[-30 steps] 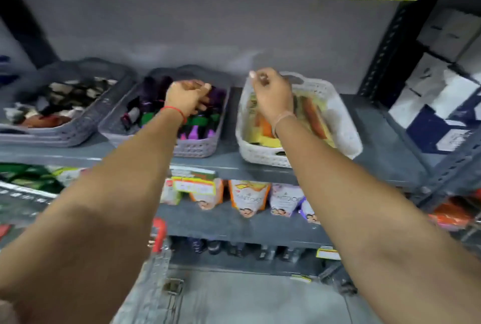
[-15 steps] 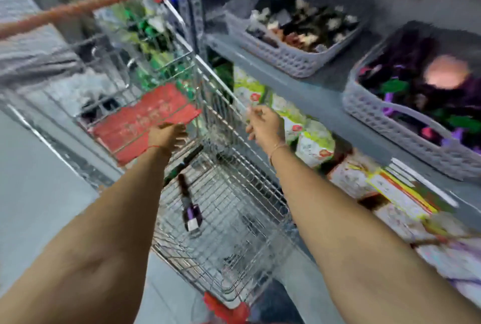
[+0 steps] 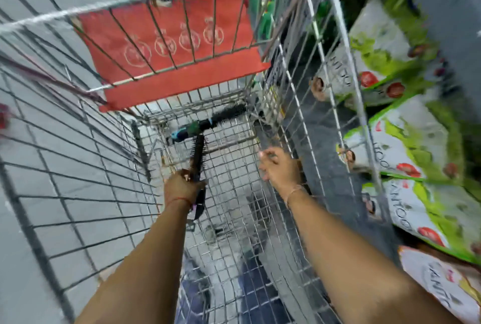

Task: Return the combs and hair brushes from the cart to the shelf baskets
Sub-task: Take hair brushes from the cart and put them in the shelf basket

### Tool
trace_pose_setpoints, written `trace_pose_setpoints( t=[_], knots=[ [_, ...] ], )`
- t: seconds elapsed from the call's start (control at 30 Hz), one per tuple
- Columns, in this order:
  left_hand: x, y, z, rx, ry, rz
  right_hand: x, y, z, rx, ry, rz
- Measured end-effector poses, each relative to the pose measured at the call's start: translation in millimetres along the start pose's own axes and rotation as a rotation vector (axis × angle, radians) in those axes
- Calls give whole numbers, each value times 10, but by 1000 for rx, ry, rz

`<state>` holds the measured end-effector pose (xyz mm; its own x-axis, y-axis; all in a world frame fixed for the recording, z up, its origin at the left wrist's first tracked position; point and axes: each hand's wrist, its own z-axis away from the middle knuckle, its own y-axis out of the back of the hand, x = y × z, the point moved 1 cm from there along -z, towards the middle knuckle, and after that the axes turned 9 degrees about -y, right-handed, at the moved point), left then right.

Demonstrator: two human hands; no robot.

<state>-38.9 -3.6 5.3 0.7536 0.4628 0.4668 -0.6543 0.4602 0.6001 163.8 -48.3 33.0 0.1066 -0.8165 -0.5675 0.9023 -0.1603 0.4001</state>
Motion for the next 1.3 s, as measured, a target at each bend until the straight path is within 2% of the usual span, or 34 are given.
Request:
trace_pose_setpoints(
  t=[0.13,0.2,0.27,0.33,0.4,0.47,0.53,0.63,0.73,0.87,0.93,1.03,1.07,1.17,1.3],
  knots=[
    [-189,-356,-4,24,-1,-272,140,-61,-227,17,15,117],
    [-252,-405,-42,86,12,-155,156,-71,-305,27,-5,108],
    [-251,-368,-42,168,88,225,160,-61,-341,18,-19,92],
    [-240,-282,-35,195,232,719,150,-54,-367,40,-13,124],
    [-254,-258,-15,12,334,1139,128,-66,-373,65,10,171],
    [-253,-241,17,-103,356,1392,83,-102,-400,79,37,258],
    [-296,-269,38,-37,341,1494,6,-160,-462,71,68,375],
    [-365,-318,46,108,350,1546,-232,-338,-646,45,143,618],
    [-420,-346,-3,181,377,1561,-594,-662,-836,-40,338,912],
    [-380,-311,-59,160,412,1500,-885,-1010,-1004,-29,638,1247],
    [-367,-277,-116,130,405,1433,-915,-1105,-1067,-34,668,1372],
    [-387,-225,-202,125,393,1306,-939,-1109,-1130,65,744,1451],
    [-407,-207,-245,174,381,1263,-937,-1071,-1128,82,775,1469],
    [-452,-127,-366,395,317,1111,-881,-914,-1101,47,837,1471],
    [-377,-27,-395,510,280,1137,-773,-646,-914,-38,863,1442]
  ],
)
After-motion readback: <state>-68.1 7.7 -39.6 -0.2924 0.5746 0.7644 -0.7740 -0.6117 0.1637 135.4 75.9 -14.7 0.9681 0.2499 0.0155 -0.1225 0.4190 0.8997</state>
